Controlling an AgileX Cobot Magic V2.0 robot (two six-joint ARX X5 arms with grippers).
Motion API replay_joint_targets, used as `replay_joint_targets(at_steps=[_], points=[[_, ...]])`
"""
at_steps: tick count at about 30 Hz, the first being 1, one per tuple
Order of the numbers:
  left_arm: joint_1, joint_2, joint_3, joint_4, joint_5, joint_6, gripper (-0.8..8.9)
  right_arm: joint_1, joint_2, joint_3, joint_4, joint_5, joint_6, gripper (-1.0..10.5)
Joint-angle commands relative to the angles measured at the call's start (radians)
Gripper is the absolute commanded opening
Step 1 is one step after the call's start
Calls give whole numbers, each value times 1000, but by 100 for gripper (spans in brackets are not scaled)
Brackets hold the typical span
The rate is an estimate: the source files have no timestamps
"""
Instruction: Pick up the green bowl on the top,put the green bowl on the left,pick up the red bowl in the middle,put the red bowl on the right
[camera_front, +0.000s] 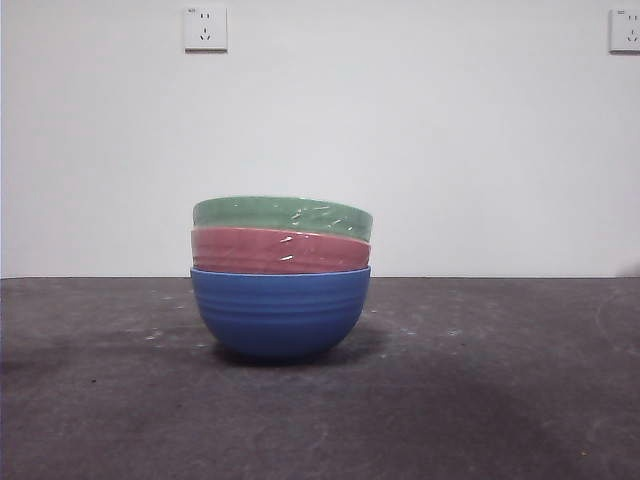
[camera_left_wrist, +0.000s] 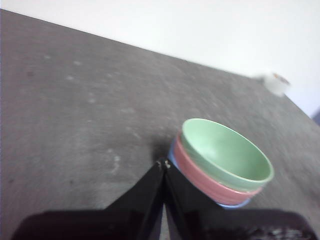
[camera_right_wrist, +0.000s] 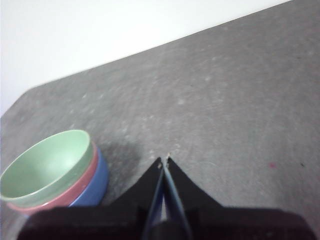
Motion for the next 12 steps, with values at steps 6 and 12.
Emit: replay_joint_targets(at_steps=[6,12], points=[[0,286,240,-140,184,249,-6,-3,230,196,-69,-129,-233,-9],[-33,443,372,-290,245,381,-4,-3,388,305,-164,-274,-377,2]])
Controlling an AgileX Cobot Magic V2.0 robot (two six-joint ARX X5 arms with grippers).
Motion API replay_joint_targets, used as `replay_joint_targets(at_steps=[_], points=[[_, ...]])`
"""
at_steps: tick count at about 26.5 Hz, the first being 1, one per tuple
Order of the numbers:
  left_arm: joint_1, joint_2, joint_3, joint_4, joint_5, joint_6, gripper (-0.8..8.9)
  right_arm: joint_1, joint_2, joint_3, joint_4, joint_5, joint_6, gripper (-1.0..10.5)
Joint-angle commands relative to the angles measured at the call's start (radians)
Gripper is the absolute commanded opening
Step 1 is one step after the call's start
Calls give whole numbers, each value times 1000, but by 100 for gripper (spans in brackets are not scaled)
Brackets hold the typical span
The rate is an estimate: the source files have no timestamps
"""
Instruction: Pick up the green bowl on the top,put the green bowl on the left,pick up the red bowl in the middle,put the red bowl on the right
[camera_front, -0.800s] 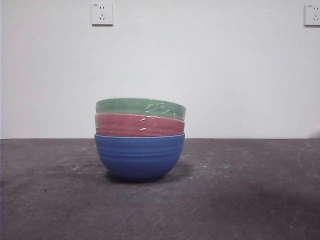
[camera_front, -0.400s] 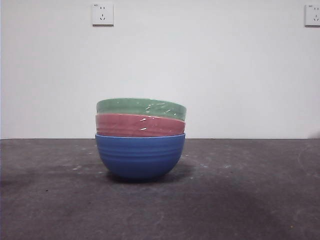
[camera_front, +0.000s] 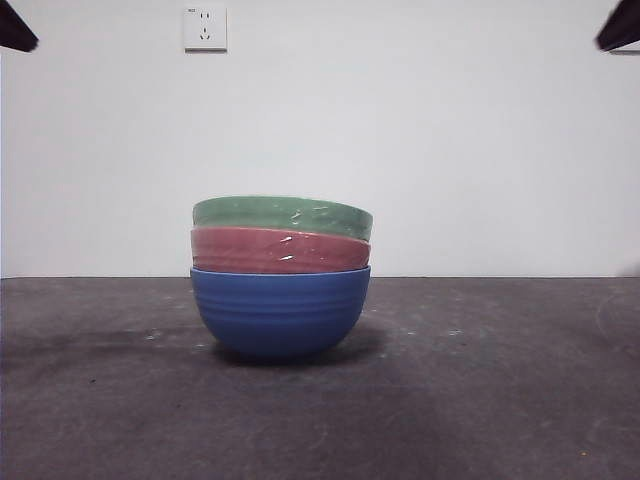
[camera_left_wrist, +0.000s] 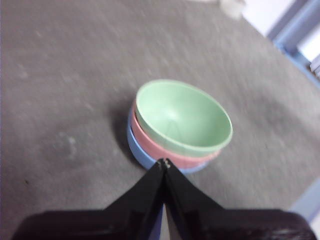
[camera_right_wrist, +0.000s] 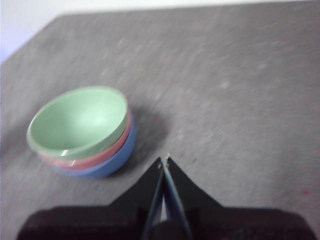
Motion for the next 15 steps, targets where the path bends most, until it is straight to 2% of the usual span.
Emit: replay_joint_targets(at_steps=[1,3,4,6,10,12,15], points=[[-31,48,41,-55,17,112,0,-3,60,37,-43,-53,-107,2],[-58,73,58,-71,23,142,19,-2,93,51,-59,-50,-111,47],[-75,84,66,-71,21,148,93,-2,105,55,-64,-50,-112,115],[-117,106,84,-67,-1,148,361,-2,122,58,-71,-50,-111,258],[-235,219,190,-97,-48,155,376,-2,129,58,-71,-50,-111,257],[-300,316,286,-161,-92,225,375,-2,129,58,-68,-50,-111,256],[-422,480,439,-283,-211,346,374,-2,129,58,-65,-50,-111,252]])
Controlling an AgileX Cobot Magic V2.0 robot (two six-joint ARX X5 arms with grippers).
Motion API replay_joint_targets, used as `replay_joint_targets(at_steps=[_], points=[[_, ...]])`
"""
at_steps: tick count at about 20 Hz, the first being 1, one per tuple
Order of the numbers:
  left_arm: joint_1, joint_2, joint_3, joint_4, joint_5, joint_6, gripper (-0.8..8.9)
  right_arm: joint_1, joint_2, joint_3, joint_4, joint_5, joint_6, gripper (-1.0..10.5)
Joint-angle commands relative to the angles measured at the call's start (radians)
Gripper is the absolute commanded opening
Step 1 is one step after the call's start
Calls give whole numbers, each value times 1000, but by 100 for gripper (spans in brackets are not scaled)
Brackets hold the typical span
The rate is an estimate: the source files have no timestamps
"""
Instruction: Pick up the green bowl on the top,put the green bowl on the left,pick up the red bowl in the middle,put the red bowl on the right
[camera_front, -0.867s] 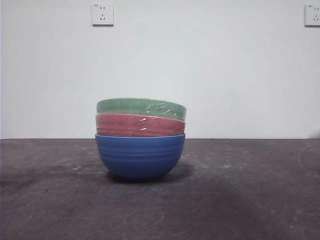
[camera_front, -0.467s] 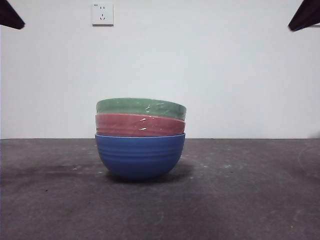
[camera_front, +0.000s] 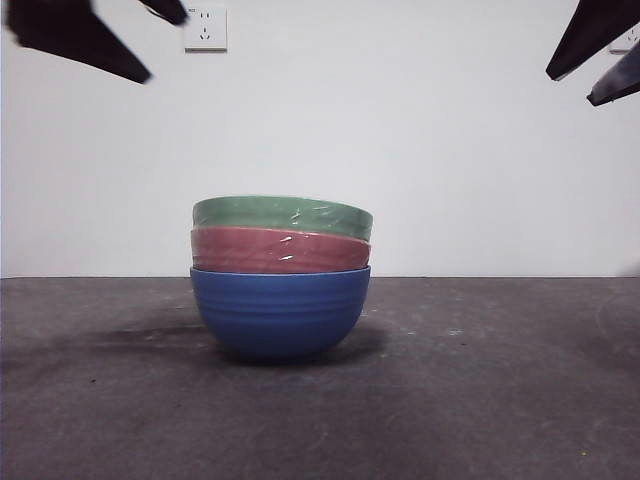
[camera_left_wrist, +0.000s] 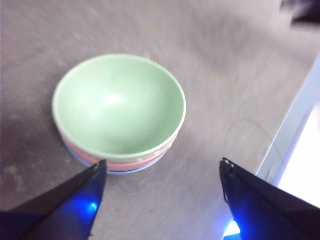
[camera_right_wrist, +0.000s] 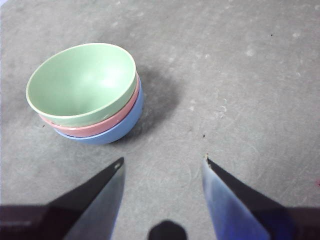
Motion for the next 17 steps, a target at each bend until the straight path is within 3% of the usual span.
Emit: replay_joint_targets(at_steps=[1,8,15,17], points=[[-91,122,97,-76,-83,128,373,-2,2,4,6,-2,-9,252],[-262,388,224,-106,-278,209,372,-2,2,4,5,-2,-10,252],[-275,476,224,-99,-278,252,297,-3,2,4,5,-1,-18,252],[-276,476,224,-90,-278,254,174,-3,2,4,5,-1,-20,249]])
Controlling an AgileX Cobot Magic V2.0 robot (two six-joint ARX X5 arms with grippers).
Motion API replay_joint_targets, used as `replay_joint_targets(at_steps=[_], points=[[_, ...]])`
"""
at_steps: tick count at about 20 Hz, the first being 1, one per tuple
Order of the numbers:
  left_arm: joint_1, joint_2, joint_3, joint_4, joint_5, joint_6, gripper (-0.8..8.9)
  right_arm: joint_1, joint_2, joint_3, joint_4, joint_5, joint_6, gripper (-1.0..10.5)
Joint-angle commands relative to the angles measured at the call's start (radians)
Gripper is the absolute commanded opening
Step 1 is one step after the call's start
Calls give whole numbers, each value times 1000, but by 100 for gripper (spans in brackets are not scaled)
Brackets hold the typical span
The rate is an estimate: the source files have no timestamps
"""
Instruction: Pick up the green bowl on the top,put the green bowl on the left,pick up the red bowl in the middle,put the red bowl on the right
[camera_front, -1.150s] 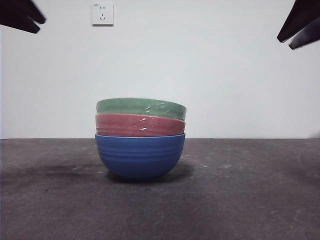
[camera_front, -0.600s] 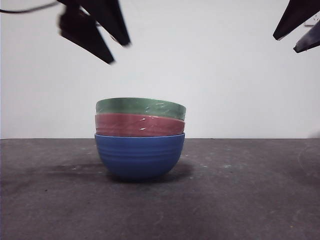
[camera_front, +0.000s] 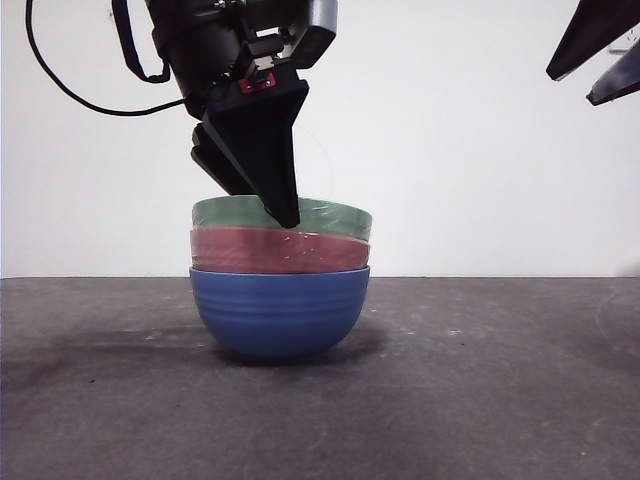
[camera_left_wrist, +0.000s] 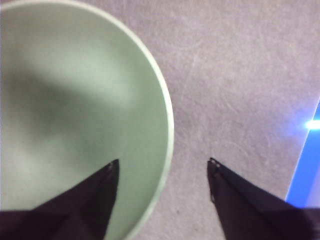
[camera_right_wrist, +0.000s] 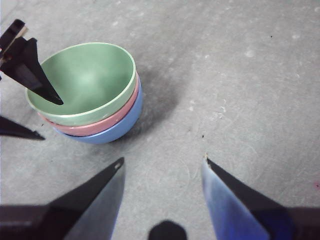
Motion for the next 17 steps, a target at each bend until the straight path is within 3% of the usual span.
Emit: replay_joint_targets(at_steps=[1,2,3,11,15,17], points=[[-4,5,-1,7,-2,20,91,-2,2,4,5,-1,-8,249],[-4,5,-1,9,-2,27,4,-2,2,4,5,-1,-8,249],[-4,4,-1,12,-2,41,-10,-2,2,4,5,-1,-8,249],[-6,2,21,-9,0,44,-9,-2,2,4,5,0,-9,249],[-13,2,187,-144,0,31,-9,-2,2,4,5,2,-9,249],[-13,0,305,-232,-2,-20,-9,-2,2,4,5,2,-9,249]])
